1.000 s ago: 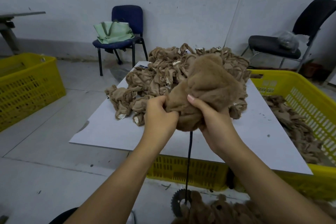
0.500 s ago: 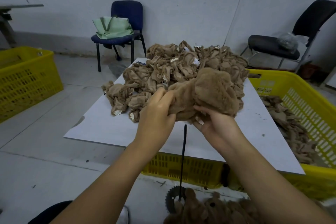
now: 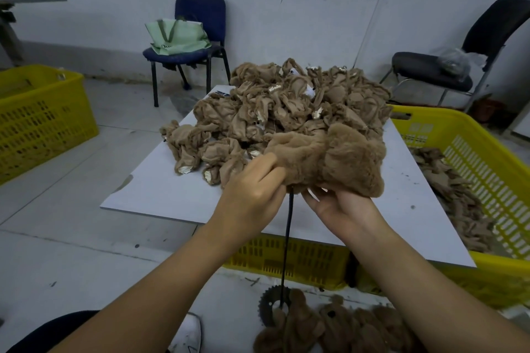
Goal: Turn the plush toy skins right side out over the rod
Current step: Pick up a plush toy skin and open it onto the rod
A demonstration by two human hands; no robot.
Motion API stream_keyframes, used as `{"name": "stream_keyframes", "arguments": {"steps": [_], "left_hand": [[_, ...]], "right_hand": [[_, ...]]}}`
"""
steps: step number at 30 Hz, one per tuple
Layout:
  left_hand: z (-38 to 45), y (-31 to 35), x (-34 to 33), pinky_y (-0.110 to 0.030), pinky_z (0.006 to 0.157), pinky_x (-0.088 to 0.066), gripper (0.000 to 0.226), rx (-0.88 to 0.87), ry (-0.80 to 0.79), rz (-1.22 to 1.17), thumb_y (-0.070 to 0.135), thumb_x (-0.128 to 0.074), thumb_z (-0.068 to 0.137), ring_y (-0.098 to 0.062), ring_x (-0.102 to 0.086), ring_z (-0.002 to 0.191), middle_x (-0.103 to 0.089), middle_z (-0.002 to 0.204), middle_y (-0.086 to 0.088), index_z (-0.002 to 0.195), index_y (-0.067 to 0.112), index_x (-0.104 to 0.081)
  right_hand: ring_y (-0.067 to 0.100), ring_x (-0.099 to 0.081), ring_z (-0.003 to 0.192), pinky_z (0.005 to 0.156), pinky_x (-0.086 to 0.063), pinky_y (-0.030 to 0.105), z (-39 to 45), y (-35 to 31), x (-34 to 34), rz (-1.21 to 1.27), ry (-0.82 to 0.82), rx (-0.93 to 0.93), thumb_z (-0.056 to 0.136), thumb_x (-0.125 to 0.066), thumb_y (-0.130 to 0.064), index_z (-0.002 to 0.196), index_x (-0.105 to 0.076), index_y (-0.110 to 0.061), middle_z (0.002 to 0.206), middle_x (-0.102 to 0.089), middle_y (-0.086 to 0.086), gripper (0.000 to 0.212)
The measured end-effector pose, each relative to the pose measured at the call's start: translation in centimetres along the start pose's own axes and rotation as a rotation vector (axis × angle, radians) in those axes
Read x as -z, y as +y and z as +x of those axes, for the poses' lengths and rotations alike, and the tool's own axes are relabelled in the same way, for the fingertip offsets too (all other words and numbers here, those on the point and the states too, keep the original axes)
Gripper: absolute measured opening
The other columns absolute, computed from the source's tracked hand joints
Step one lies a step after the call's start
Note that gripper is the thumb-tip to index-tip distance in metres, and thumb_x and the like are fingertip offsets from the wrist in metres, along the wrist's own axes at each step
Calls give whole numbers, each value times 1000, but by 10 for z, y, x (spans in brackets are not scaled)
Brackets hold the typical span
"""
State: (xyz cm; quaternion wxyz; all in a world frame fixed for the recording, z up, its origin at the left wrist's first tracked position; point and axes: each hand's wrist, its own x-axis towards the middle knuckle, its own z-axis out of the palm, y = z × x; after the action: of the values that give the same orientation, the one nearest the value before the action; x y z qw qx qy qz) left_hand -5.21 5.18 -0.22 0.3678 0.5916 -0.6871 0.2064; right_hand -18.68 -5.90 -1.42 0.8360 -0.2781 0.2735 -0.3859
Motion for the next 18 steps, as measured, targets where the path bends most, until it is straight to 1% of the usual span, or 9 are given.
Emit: {"name": "stream_keyframes", "arguments": {"steps": [2,4,6,9,11,12,14,16,18], "left_hand": [[-4,3,1,-45,56,-47,13,-1,9,-9,-13,-63,84,-32,-55,69,-57,79,-17,76,-3,-64],[-7,6,0,-44,53,-45,13,-32,-9,-2,-13,-63,84,-31,-52,66,-55,77,-16,75,-4,-63],[-11,9,-3,-44,50,-42,14,-107,-30,9,-14,-63,85,-30,-49,63,-55,76,-17,75,-4,-64],[-15,10,-9,-41,52,-38,13,-214,-59,28,-13,-60,88,-28,-47,63,-55,76,-16,79,-5,-66],[-18,10,-13,-39,55,-39,12,-262,-149,30,-12,-61,87,-28,-47,66,-55,79,-16,81,-3,-66],[-20,9,-15,-39,55,-41,13,-290,-221,31,-13,-64,84,-28,-48,68,-56,80,-15,81,-1,-65],[-22,7,-18,-40,55,-45,21,-331,-373,20,-14,-71,74,-26,-50,71,-56,84,-12,78,4,-61],[-21,8,-19,-41,56,-48,24,-329,-465,6,-13,-72,70,-27,-52,73,-57,87,-12,77,6,-60],[-20,10,-19,-42,57,-49,23,-302,-496,-2,-14,-71,69,-29,-54,75,-59,90,-13,80,4,-63]], "right_hand": [[30,-62,98,76,-61,43,0,4,2,7,8,-12,90,-49,13,100,-66,-5,100,-68,14,27],[29,-61,100,78,-60,43,0,6,1,22,42,-21,95,-51,4,107,-65,-6,106,-66,15,21],[28,-61,101,77,-58,42,-2,8,-2,27,84,-26,99,-54,-7,114,-63,-8,110,-66,15,18],[28,-60,103,82,-55,43,-4,11,-3,54,143,-41,100,-55,-10,126,-60,-7,120,-63,16,27],[28,-59,101,81,-55,40,-6,14,-3,32,193,-75,103,-51,-12,134,-56,-4,125,-61,17,33],[27,-60,98,77,-54,37,-8,15,-3,-7,217,-107,104,-46,-13,133,-56,-4,122,-62,18,32],[25,-61,91,70,-53,34,-14,18,-3,-110,256,-177,105,-36,-7,125,-59,-2,108,-65,17,31],[26,-61,86,69,-53,34,-23,19,-6,-193,267,-189,100,-31,2,115,-61,-1,97,-65,16,34],[25,-60,85,72,-52,34,-32,23,-11,-322,263,-131,98,-35,0,103,-64,-4,92,-64,13,31]]}}
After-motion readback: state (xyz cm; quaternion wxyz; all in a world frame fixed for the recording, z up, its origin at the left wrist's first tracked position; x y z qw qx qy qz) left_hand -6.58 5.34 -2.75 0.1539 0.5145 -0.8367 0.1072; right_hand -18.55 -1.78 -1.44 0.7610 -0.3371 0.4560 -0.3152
